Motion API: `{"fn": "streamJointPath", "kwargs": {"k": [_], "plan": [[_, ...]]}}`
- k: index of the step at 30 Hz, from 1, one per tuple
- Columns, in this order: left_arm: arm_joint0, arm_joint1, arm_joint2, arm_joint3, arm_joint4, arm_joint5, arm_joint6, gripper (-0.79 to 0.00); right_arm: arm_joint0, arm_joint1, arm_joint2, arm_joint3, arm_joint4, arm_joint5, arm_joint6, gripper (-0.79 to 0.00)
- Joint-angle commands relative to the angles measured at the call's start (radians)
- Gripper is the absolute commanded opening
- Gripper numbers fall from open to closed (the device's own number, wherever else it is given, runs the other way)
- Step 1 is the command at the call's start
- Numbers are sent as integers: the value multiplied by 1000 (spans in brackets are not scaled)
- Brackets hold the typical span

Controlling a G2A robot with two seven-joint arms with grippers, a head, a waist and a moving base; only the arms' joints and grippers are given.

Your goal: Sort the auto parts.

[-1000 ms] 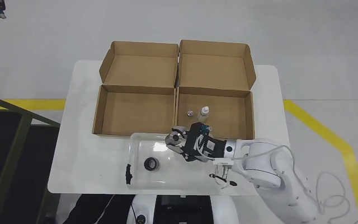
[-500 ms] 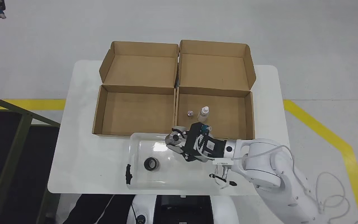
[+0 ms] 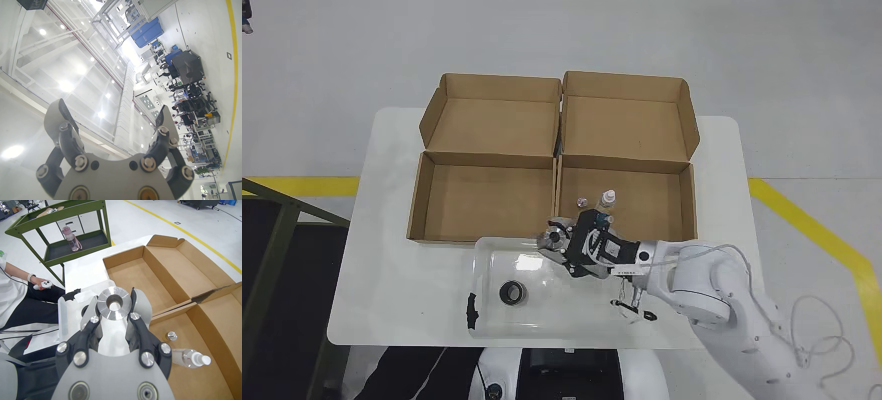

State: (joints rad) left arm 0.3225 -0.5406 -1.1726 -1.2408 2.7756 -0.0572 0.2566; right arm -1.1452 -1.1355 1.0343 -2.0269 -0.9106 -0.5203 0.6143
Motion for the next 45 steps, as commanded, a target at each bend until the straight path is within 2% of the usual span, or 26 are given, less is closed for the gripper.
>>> {"fn": "streamJointPath", "kwargs": {"k": [1, 9, 18, 32, 45], "plan": [[0, 0, 0, 0, 0, 0, 0, 0, 11, -2, -2, 13, -8, 5, -11, -785], [0, 0, 0, 0, 0, 0, 0, 0, 67, -15, -48, 44, -64, 30, -53, -785], [0, 0, 0, 0, 0, 0, 0, 0, 193, -51, -145, 131, -93, 85, -83, -785], [0, 0, 0, 0, 0, 0, 0, 0, 365, -128, -322, 289, -149, 184, -88, -785], [0, 0, 0, 0, 0, 0, 0, 0, 460, -194, -399, 480, -149, 261, -58, -785]]}}
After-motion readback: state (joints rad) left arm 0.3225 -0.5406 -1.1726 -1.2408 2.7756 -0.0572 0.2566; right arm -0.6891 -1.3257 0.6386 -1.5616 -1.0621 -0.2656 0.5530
